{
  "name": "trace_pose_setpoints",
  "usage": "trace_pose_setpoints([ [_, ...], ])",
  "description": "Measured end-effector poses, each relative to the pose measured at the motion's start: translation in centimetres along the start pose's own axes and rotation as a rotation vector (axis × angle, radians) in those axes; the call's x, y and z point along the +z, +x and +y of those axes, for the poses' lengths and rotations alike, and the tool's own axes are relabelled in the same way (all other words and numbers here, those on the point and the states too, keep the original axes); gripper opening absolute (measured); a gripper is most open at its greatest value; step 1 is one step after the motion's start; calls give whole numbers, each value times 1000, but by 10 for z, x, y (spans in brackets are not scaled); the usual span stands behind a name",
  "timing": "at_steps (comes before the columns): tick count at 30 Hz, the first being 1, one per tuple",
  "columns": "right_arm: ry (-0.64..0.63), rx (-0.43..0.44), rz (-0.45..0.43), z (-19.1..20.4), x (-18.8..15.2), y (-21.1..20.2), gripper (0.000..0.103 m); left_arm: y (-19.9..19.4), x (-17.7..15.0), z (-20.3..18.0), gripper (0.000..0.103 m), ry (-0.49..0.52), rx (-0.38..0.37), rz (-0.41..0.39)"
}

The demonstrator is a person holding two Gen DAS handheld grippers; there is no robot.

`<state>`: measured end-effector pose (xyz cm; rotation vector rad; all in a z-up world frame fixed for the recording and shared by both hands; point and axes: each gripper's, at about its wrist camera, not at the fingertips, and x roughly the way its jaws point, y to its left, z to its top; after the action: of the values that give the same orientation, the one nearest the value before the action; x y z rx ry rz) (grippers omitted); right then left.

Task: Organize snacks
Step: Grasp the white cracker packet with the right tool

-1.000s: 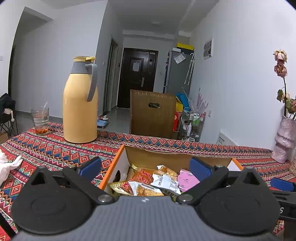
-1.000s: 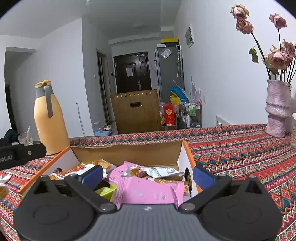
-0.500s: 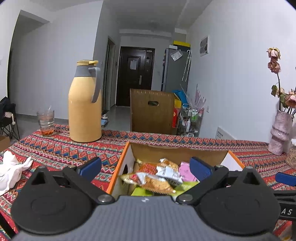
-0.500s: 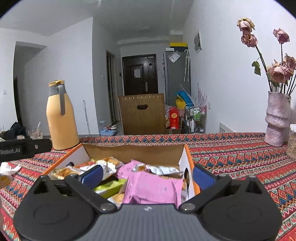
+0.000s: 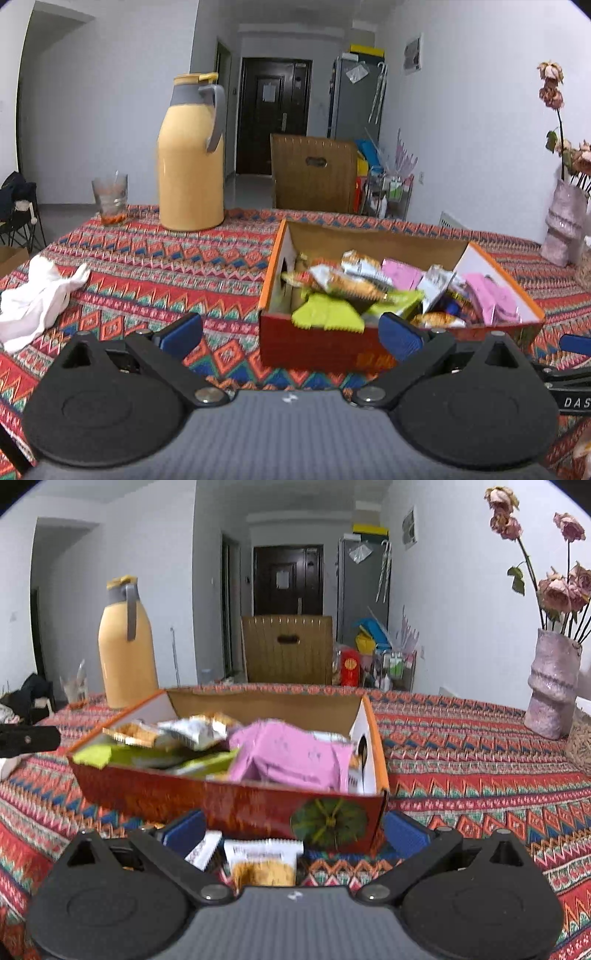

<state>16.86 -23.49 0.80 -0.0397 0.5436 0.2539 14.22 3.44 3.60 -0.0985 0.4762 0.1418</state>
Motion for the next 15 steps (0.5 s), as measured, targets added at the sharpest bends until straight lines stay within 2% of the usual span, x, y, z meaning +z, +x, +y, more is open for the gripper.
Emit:
trace_pose_setpoints([
  [9, 18, -1, 79, 4, -16, 21, 102, 9, -24, 5, 103, -8, 1, 44],
  [15, 34, 7, 100, 1, -24, 31, 87, 16, -31, 4, 103, -5, -2, 63],
])
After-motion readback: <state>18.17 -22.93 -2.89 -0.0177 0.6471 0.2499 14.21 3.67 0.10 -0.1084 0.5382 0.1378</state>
